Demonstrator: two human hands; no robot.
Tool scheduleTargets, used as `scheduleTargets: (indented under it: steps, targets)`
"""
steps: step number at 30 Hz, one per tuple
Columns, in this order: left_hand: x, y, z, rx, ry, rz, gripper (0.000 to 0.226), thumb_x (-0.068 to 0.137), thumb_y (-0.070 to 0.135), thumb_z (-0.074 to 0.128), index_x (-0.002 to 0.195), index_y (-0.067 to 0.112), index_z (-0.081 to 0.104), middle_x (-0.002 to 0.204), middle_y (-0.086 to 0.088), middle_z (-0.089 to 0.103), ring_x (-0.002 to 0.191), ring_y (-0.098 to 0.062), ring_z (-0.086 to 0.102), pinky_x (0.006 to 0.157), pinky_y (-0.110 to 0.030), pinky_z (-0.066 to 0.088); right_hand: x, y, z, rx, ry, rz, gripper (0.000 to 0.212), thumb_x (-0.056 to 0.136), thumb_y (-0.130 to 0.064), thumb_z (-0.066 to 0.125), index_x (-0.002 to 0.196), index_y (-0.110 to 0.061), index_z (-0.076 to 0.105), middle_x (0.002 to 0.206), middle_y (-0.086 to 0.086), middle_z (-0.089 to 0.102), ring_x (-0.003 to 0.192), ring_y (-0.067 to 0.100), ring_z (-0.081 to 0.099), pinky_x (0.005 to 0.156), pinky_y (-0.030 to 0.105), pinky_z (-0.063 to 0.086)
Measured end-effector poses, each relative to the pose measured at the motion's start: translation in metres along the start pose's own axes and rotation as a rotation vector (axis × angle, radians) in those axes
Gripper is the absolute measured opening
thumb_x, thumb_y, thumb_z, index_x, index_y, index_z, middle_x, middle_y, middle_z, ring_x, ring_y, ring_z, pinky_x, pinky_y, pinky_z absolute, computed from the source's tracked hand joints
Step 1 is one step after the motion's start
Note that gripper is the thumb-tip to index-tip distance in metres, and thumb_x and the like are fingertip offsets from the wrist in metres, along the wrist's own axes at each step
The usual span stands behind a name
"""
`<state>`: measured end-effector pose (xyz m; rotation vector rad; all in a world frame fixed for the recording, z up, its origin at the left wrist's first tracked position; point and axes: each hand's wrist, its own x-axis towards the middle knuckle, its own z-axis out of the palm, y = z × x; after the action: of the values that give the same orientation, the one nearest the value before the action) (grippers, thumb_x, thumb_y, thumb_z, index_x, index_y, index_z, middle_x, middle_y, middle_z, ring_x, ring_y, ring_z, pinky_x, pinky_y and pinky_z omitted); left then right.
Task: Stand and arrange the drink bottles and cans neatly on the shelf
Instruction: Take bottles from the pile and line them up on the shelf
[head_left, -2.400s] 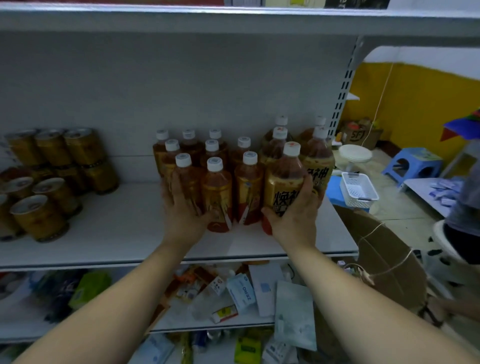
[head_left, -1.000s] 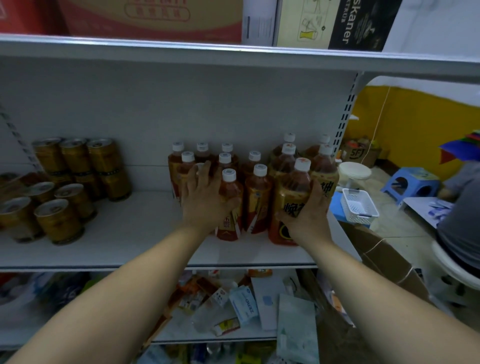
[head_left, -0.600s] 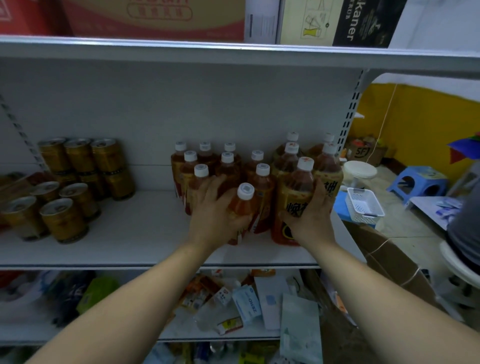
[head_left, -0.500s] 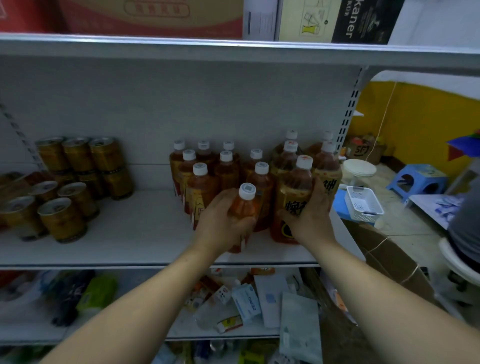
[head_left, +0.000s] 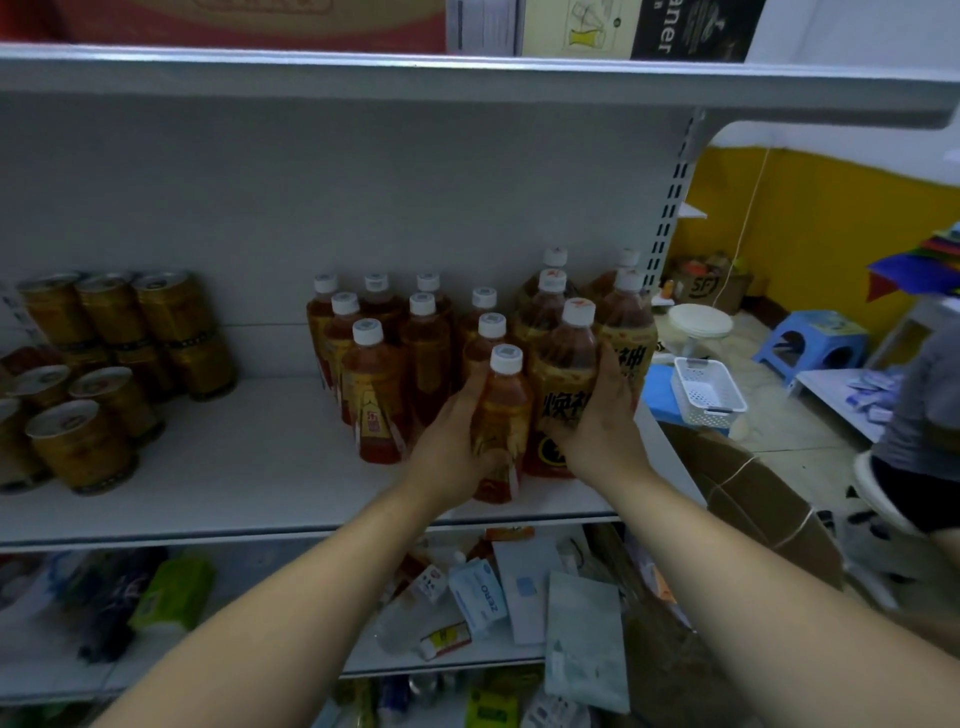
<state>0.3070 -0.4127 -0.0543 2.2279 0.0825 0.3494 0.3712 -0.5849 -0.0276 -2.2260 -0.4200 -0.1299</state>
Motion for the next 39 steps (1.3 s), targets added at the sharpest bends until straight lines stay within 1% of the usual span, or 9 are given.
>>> scheduleTargets:
  steps: [2, 13, 16, 19, 25, 32, 34, 36, 39]
  targets:
    - [-0.001, -0.004, 0.005, -0.027, 0.034, -0.011, 0.106, 0.079, 0.022, 0.075, 0.145, 0.05, -0.003, 0.148, 0.005, 0.038, 0.132, -0.016, 0.043, 0.106, -0.043, 0.041, 0.001, 0.002, 0.0, 0.001, -0.003, -0.006, 0.107, 0.083, -0.027, 0.074, 0.155, -0.024, -0.006, 0.16, 0.01, 0.012, 0.144, 0.029, 0.019, 0.11, 0.045, 0.029]
    - [0.027, -0.011, 0.013, -0.082, 0.201, -0.045, 0.089, 0.083, 0.015, 0.067, 0.15, 0.036, 0.01, 0.152, 0.002, 0.03, 0.137, -0.018, 0.034, 0.111, -0.04, 0.034, 0.0, 0.005, -0.002, 0.005, -0.016, -0.022, 0.108, 0.083, -0.026, 0.075, 0.154, -0.027, -0.007, 0.159, 0.007, 0.013, 0.143, 0.026, 0.022, 0.11, 0.043, 0.028]
    - [0.037, -0.015, 0.01, -0.043, 0.185, -0.052, 0.089, 0.085, 0.017, 0.067, 0.15, 0.034, 0.009, 0.155, -0.001, 0.02, 0.14, -0.02, 0.025, 0.113, -0.04, 0.029, 0.0, 0.005, -0.002, 0.006, -0.014, -0.026, 0.107, 0.083, -0.027, 0.075, 0.154, -0.027, -0.006, 0.159, 0.007, 0.015, 0.142, 0.027, 0.025, 0.109, 0.043, 0.031]
    - [0.037, -0.017, 0.011, -0.091, 0.149, -0.044, 0.091, 0.083, 0.016, 0.067, 0.15, 0.036, 0.008, 0.153, -0.002, 0.024, 0.139, -0.019, 0.028, 0.113, -0.04, 0.03, 0.0, 0.005, -0.001, 0.002, -0.015, -0.031, 0.108, 0.083, -0.027, 0.075, 0.153, -0.028, -0.007, 0.159, 0.006, 0.013, 0.142, 0.026, 0.024, 0.11, 0.043, 0.03]
    - [0.037, -0.014, 0.004, -0.131, 0.038, -0.108, 0.09, 0.092, 0.013, 0.06, 0.149, 0.036, -0.006, 0.132, 0.013, 0.035, 0.12, -0.004, 0.034, 0.097, -0.02, 0.028, 0.002, 0.001, 0.001, 0.02, -0.015, -0.035, 0.107, 0.082, -0.025, 0.076, 0.154, -0.026, -0.003, 0.159, 0.005, 0.015, 0.143, 0.023, 0.022, 0.11, 0.04, 0.027]
    - [0.029, -0.007, -0.003, -0.123, 0.03, -0.129, 0.093, 0.088, 0.025, 0.065, 0.151, 0.034, -0.002, 0.149, 0.003, 0.036, 0.133, -0.017, 0.038, 0.102, -0.024, 0.03, 0.002, -0.005, -0.001, 0.029, -0.021, 0.007, 0.109, 0.08, -0.026, 0.078, 0.154, -0.024, -0.001, 0.158, 0.005, 0.018, 0.143, 0.024, 0.023, 0.111, 0.039, 0.027]
    - [0.019, -0.009, -0.012, -0.097, 0.147, -0.11, 0.078, 0.086, 0.029, 0.067, 0.149, 0.025, 0.021, 0.138, 0.004, 0.045, 0.128, -0.018, 0.044, 0.1, -0.027, 0.037, 0.003, -0.007, -0.003, 0.029, -0.033, 0.022, 0.109, 0.078, -0.03, 0.079, 0.154, -0.025, 0.002, 0.157, 0.005, 0.021, 0.141, 0.025, 0.026, 0.11, 0.04, 0.029]
    - [0.006, -0.015, -0.025, 0.024, 0.387, -0.09, 0.054, 0.085, 0.021, 0.068, 0.134, 0.015, 0.046, 0.124, 0.0, 0.048, 0.12, -0.024, 0.048, 0.092, -0.027, 0.039, 0.005, -0.012, -0.004, 0.045, -0.007, 0.026, 0.109, 0.073, -0.037, 0.081, 0.153, -0.023, 0.008, 0.154, 0.005, 0.025, 0.14, 0.025, 0.029, 0.108, 0.038, 0.03]
    - [-0.005, -0.031, -0.048, 0.113, 0.661, -0.243, 0.066, 0.079, 0.019, 0.07, 0.137, 0.011, 0.039, 0.136, -0.017, 0.039, 0.126, -0.031, 0.035, 0.101, -0.04, 0.034, 0.013, -0.024, -0.004, 0.057, 0.035, 0.027, 0.11, 0.072, -0.043, 0.081, 0.153, -0.023, 0.01, 0.155, 0.008, 0.022, 0.14, 0.028, 0.028, 0.108, 0.036, 0.028]
